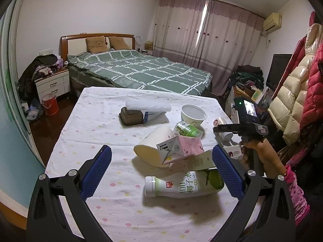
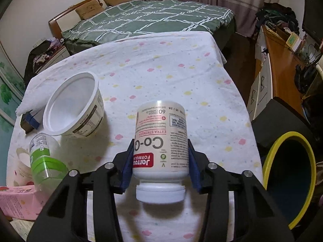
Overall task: Collect trash
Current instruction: 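Move the right tool back to the table and grasp the white Co-Q bottle, then carry the white bottle over the bin and open the right tool, then grasp the white printed drink carton with the left tool, then carry the white carton over the bin and open the left tool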
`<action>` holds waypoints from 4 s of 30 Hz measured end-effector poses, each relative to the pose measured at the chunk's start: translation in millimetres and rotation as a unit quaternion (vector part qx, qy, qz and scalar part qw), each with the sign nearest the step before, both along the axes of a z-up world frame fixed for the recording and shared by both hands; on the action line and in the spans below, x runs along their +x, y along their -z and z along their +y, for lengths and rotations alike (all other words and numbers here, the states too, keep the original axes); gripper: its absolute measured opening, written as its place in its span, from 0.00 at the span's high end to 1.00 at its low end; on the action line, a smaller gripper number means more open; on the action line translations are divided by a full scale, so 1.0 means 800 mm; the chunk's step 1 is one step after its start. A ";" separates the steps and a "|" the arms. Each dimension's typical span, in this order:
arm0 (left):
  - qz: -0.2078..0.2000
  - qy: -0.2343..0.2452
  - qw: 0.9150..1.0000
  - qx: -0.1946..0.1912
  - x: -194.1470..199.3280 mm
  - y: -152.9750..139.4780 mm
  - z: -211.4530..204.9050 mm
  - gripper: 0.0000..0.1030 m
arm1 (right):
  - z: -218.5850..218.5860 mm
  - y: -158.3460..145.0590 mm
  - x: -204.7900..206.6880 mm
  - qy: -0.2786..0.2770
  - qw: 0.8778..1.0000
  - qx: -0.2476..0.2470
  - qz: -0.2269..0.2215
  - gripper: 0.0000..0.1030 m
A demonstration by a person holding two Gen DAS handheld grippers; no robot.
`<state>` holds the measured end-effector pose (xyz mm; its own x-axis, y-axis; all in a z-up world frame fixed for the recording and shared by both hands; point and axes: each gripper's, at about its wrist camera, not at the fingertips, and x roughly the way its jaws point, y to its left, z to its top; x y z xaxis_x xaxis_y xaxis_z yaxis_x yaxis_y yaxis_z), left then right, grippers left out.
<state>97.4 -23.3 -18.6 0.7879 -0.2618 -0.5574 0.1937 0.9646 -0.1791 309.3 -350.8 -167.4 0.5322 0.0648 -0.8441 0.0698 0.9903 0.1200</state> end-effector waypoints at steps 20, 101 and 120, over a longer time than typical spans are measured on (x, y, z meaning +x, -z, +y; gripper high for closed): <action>-0.005 0.049 0.999 0.005 -0.008 0.005 -0.042 0.05 | -0.170 -0.030 -0.161 0.116 0.992 0.013 -0.056 0.56; -0.012 0.098 0.991 0.089 0.056 0.020 -0.222 0.27 | -0.278 0.042 -0.242 0.182 0.981 0.027 -0.058 0.41; -0.030 0.204 0.976 0.075 0.077 -0.001 -0.346 0.27 | -0.286 0.023 -0.302 0.196 0.978 0.000 -0.074 0.41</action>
<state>158.9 -300.2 -18.1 0.6680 -0.4800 -0.5686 0.5728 0.8195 -0.0188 67.6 -579.6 -185.5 0.6321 -0.1693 -0.7562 0.4267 0.8906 0.1573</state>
